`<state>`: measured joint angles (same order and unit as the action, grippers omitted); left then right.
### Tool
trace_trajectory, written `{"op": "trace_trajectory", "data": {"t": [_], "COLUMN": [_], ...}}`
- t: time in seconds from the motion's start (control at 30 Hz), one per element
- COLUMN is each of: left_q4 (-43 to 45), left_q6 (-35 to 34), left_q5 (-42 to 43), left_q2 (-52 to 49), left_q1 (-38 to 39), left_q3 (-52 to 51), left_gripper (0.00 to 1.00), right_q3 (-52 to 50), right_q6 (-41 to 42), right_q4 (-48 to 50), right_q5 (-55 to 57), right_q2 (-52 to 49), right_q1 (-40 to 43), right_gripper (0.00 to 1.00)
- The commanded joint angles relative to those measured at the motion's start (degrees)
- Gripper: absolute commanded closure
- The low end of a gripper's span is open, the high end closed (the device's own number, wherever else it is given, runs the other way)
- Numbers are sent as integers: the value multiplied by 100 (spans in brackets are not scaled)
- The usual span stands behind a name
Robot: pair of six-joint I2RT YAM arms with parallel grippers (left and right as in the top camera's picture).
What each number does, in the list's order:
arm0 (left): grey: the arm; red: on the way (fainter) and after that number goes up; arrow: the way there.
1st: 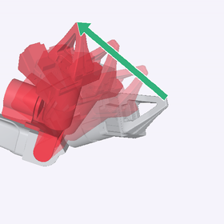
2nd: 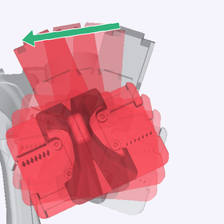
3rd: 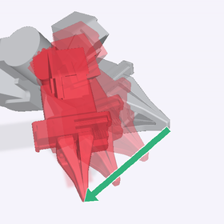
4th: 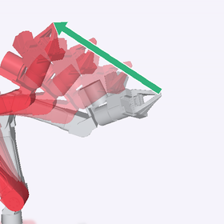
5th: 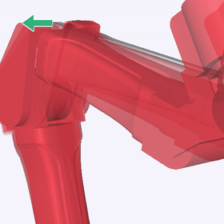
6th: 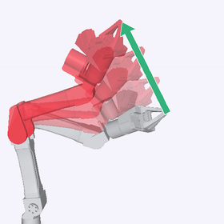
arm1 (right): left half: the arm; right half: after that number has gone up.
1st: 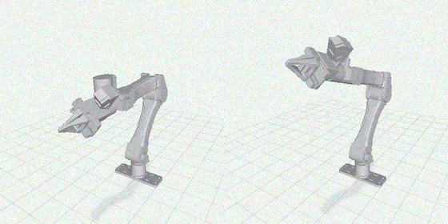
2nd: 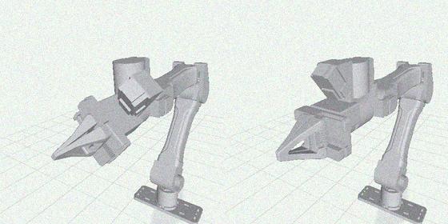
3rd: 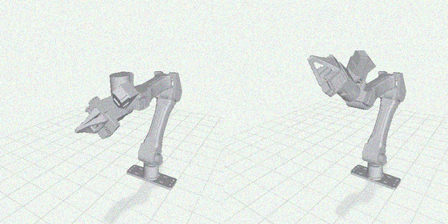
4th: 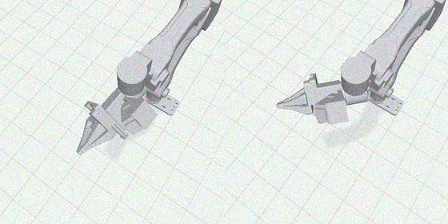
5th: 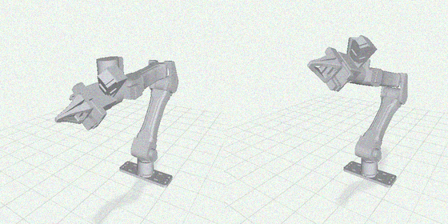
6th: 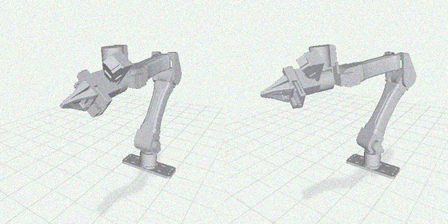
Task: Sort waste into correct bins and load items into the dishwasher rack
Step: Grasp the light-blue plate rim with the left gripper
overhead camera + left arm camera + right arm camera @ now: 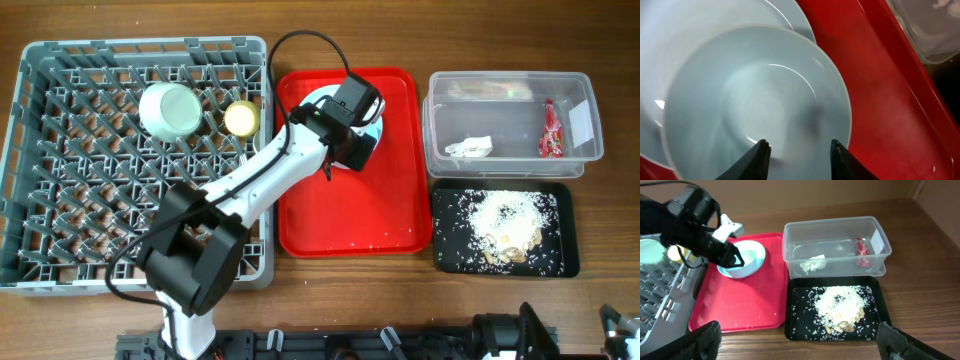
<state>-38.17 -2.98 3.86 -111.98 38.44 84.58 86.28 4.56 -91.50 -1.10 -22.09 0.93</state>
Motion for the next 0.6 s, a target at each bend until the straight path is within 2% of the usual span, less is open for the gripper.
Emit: {"op": "trace_trajectory", "data": {"t": [0.0,0.2,0.33,0.43,0.5,0.57], "left_q4": [13,33,15,22,-20,-98], "left_q6": [129,131,127,125,129,203], "left_q5": [254,-31,-702,-470,-341,-170], "left_q2": [-162,-162,-7,343,527,573], "left_q1": [59,50,44,72,127,160], "left_q3": [-26,-26,125,181,181,181], "left_gripper": [62,63,71,71,69,60], "right_q3": [-13,-13,-13,-13,-13,-13], "right_q6": [31,31,31,33,31,31], "right_q4": [15,15,15,15,15,13], "right_q5": [-48,-48,-48,-48,-48,-48], "right_q2": [59,59,59,59,59,59], "right_q1": [-15,-15,-15,-15,-15,-15], "right_gripper": [0,0,0,0,0,0]}}
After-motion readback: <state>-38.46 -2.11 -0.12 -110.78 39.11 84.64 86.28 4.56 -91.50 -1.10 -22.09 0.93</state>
